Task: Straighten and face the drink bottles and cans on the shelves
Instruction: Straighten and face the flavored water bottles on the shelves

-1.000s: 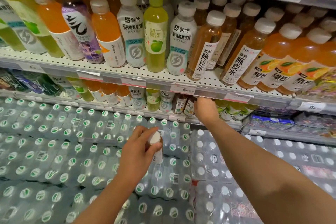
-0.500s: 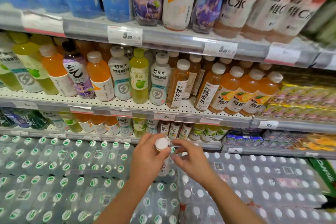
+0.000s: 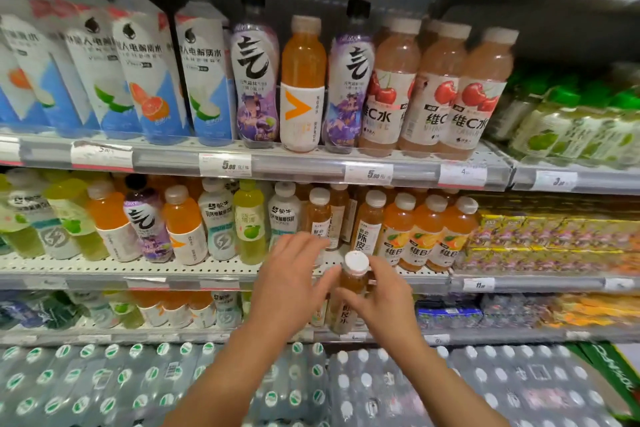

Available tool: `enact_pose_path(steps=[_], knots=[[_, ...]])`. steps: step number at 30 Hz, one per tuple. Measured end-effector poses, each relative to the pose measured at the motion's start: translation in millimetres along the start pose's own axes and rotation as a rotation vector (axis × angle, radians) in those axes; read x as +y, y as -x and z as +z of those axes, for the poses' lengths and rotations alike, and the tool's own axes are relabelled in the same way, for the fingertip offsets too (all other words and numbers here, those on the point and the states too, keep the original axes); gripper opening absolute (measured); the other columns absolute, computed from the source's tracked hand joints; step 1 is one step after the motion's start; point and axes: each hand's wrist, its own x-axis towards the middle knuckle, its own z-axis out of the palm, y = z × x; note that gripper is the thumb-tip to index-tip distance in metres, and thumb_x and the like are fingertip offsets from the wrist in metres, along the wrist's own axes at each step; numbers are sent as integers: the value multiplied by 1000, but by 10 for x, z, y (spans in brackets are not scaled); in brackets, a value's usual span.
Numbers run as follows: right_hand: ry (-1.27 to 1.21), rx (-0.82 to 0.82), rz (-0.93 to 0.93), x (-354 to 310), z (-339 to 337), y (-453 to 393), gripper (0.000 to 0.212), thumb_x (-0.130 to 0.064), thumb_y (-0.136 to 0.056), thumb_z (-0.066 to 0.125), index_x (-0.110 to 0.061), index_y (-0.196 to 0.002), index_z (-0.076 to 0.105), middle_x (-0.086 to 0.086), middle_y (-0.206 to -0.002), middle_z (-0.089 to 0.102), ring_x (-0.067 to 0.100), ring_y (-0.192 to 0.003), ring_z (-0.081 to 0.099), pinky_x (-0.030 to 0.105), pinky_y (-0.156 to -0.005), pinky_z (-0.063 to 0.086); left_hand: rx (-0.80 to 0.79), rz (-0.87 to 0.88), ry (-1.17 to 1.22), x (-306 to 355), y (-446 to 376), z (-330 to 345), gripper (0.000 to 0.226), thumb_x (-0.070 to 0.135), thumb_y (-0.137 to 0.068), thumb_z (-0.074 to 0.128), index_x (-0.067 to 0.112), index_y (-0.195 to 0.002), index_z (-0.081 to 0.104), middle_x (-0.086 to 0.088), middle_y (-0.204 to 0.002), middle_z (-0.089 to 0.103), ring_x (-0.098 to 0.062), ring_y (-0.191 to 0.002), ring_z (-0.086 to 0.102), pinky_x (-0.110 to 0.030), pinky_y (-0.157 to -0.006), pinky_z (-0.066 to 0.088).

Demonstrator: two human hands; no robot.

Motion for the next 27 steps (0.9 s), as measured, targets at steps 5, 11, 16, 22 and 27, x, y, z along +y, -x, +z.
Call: enact_pose_path(steps=[5, 11, 16, 22, 27], knots=[[15, 89, 42, -111, -75, -435, 55, -46, -74, 84, -24, -119, 60, -13, -110, 55, 3, -98, 52, 19, -82, 43, 160, -42, -389, -329, -345, -405, 82, 43, -82, 74, 23, -152, 39, -9, -162, 31, -33, -150, 23, -55, -116, 32], [47, 108, 55, -151, 124, -770, 56, -44, -77, 84, -19, -121, 60, -6, -113, 55, 2, -88, 50, 18, -75, 38, 21, -60, -563, -634, -475, -426, 125, 51, -70, 86, 24, -164, 8, -11, -171, -6, -41, -156, -6, -65, -121, 21], [254, 118, 49, -175, 171, -878, 70, -52, -79, 79, -19, -133, 47, 1, -125, 57, 22, -99, 64, 33, -71, 52, 86, -68, -590, -675, -510, -353, 122, 51, -69, 86, 22, -163, 12, -11, -170, 6, -42, -155, 5, -64, -119, 26], [706, 100, -94, -275, 71, -875, 75, -60, -78, 76, -14, -130, 47, 7, -120, 55, 23, -62, 63, 26, -42, 33, 130, -25, -601, -722, -520, -360, 112, 47, -76, 81, 24, -163, 15, -12, -166, 18, -42, -152, 16, -61, -115, 33], [760, 38, -145, -269, 78, -853, 71, -49, -86, 74, -11, -140, 46, 8, -130, 53, 22, -72, 66, 27, -44, 41, 149, -49, -560, -684, -524, -313, 103, 45, -79, 76, 23, -162, 18, -12, -166, 18, -42, -153, 14, -59, -113, 33]])
